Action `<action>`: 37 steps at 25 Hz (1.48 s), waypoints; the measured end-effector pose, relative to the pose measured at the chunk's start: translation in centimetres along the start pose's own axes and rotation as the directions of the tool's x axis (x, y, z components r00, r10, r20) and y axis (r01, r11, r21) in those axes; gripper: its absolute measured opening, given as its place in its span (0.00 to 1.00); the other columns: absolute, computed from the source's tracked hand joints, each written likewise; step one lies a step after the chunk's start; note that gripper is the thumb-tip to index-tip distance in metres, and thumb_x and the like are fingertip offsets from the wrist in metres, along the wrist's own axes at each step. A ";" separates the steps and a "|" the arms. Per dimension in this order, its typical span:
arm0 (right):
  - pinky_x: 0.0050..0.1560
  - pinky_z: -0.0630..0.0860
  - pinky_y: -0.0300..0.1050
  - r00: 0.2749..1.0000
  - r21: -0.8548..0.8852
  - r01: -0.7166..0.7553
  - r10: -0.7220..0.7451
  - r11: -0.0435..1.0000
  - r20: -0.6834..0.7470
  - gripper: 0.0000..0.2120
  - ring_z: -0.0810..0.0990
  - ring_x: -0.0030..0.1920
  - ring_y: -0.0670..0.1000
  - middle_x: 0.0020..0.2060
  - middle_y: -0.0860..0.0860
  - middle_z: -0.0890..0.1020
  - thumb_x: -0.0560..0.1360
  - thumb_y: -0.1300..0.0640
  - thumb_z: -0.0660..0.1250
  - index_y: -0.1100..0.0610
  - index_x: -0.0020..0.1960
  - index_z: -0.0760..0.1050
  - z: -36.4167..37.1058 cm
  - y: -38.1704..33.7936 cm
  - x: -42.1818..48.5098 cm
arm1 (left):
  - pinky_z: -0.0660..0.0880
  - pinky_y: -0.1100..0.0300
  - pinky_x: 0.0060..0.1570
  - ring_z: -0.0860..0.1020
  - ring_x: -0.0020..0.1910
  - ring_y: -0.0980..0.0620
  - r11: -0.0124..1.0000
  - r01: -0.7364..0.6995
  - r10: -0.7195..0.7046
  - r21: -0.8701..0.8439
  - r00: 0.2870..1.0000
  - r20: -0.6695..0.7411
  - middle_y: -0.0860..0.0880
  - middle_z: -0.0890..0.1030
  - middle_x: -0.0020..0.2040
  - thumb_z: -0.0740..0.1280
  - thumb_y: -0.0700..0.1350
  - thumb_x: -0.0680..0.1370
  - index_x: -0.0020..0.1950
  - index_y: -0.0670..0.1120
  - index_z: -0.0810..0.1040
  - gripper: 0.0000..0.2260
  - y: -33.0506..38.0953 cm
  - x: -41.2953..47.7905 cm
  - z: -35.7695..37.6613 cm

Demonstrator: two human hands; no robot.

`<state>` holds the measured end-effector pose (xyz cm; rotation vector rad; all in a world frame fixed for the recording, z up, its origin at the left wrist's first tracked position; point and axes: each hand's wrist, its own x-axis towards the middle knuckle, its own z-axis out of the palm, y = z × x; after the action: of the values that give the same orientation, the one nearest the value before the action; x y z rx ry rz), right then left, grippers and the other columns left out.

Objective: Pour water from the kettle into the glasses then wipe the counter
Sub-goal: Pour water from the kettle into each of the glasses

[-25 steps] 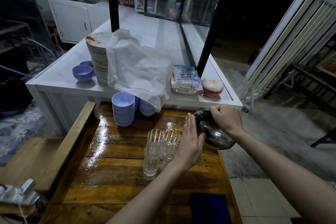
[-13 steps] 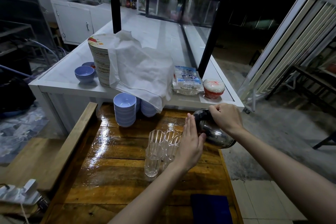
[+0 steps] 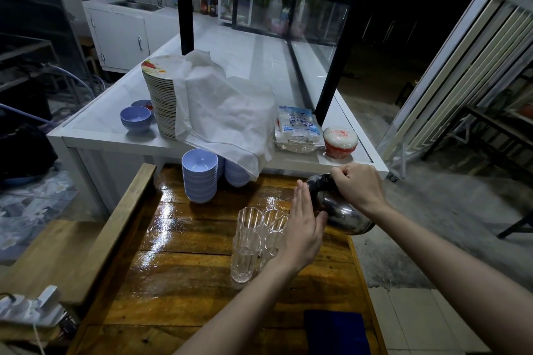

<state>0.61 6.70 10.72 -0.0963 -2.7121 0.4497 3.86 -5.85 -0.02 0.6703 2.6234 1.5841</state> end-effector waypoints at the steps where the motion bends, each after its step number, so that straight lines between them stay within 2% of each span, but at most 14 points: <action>1: 0.38 0.57 0.44 1.000 -0.001 0.002 -0.002 1.000 -0.002 0.20 0.64 0.24 0.50 0.19 0.50 0.66 0.70 0.51 0.55 0.56 0.21 0.64 0.0 0.0 0.0 | 0.38 0.61 0.76 0.34 0.76 0.58 1.000 -0.003 0.003 -0.002 1.000 -0.001 0.54 0.33 0.76 0.51 0.53 0.84 0.78 0.46 0.36 0.31 0.0 0.0 0.0; 6: 0.41 0.60 0.44 0.999 0.012 0.025 -0.024 1.000 -0.030 0.21 0.64 0.23 0.50 0.18 0.49 0.66 0.71 0.51 0.56 0.56 0.21 0.66 0.2 0.2 0.1 | 0.38 0.61 0.76 0.34 0.76 0.59 1.000 -0.006 0.006 -0.008 1.000 0.000 0.53 0.34 0.77 0.51 0.54 0.84 0.78 0.47 0.35 0.31 0.0 0.0 -0.1; 10: 0.42 0.61 0.45 0.999 0.007 0.026 -0.025 1.000 -0.034 0.23 0.64 0.23 0.50 0.18 0.48 0.66 0.71 0.51 0.56 0.62 0.23 0.71 0.3 0.3 0.3 | 0.38 0.61 0.76 0.34 0.76 0.59 1.000 -0.010 0.010 0.001 1.000 0.004 0.53 0.33 0.77 0.50 0.54 0.84 0.78 0.47 0.35 0.31 0.0 -0.1 -0.1; 14: 0.41 0.61 0.45 0.999 0.017 0.023 -0.023 1.000 -0.033 0.22 0.65 0.23 0.50 0.18 0.48 0.66 0.71 0.51 0.56 0.60 0.22 0.70 0.1 0.4 0.2 | 0.38 0.62 0.75 0.33 0.76 0.59 1.000 -0.026 0.025 0.015 1.000 0.014 0.53 0.32 0.77 0.50 0.54 0.84 0.78 0.47 0.34 0.31 -0.1 -0.1 -0.3; 17: 0.40 0.61 0.43 0.999 0.028 -0.001 0.002 1.000 -0.046 0.23 0.66 0.24 0.52 0.18 0.51 0.68 0.71 0.51 0.56 0.62 0.23 0.72 0.0 0.5 0.1 | 0.38 0.62 0.75 0.34 0.76 0.60 0.999 -0.038 0.038 -0.002 0.999 0.024 0.53 0.33 0.77 0.50 0.54 0.84 0.78 0.47 0.35 0.30 0.0 -0.1 -0.4; 21: 0.32 0.58 0.43 0.999 0.041 -0.029 0.031 0.999 -0.041 0.20 0.66 0.25 0.53 0.21 0.54 0.70 0.70 0.51 0.56 0.57 0.21 0.65 -0.1 0.8 -0.2 | 0.39 0.61 0.76 0.35 0.76 0.60 0.999 -0.037 0.037 -0.002 0.999 0.037 0.53 0.34 0.77 0.51 0.53 0.84 0.78 0.47 0.36 0.30 0.3 -0.2 -0.4; 26: 0.30 0.62 0.46 0.982 0.105 -0.187 0.189 0.977 -0.013 0.20 0.66 0.25 0.52 0.20 0.51 0.68 0.69 0.49 0.56 0.55 0.21 0.64 -0.1 1.8 -0.7 | 0.40 0.59 0.77 0.36 0.77 0.60 0.999 -0.047 0.048 -0.015 0.997 0.058 0.52 0.38 0.79 0.51 0.52 0.84 0.79 0.48 0.40 0.28 0.5 0.4 -0.6; 31: 0.31 0.61 0.48 0.917 0.231 -0.391 0.400 0.891 0.011 0.17 0.65 0.27 0.53 0.23 0.52 0.66 0.69 0.48 0.55 0.55 0.25 0.61 -0.4 2.4 -1.9 | 0.44 0.56 0.77 0.40 0.78 0.59 0.997 -0.077 0.076 0.002 0.996 0.053 0.52 0.45 0.80 0.51 0.52 0.84 0.80 0.47 0.46 0.26 1.4 1.4 -0.8; 35: 0.35 0.65 0.48 0.846 0.402 -0.501 0.532 0.766 0.039 0.16 0.69 0.31 0.55 0.27 0.55 0.71 0.71 0.49 0.58 0.57 0.28 0.67 0.6 3.1 -2.5 | 0.46 0.55 0.77 0.43 0.78 0.59 0.994 -0.106 0.106 0.025 0.994 0.020 0.51 0.50 0.80 0.52 0.52 0.84 0.79 0.46 0.50 0.25 1.8 1.7 -1.2; 37: 0.35 0.65 0.48 0.844 0.420 -0.505 0.533 0.754 0.060 0.16 0.70 0.31 0.55 0.27 0.55 0.72 0.71 0.49 0.58 0.57 0.29 0.69 0.8 2.6 -2.5 | 0.47 0.55 0.77 0.45 0.78 0.58 0.993 -0.112 0.113 0.031 0.993 -0.026 0.50 0.51 0.80 0.52 0.52 0.84 0.79 0.46 0.52 0.25 1.7 1.7 -1.4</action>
<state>2.62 8.58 8.32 -0.7472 -2.4223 1.1631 2.58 -5.76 2.50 0.8177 2.6780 1.5960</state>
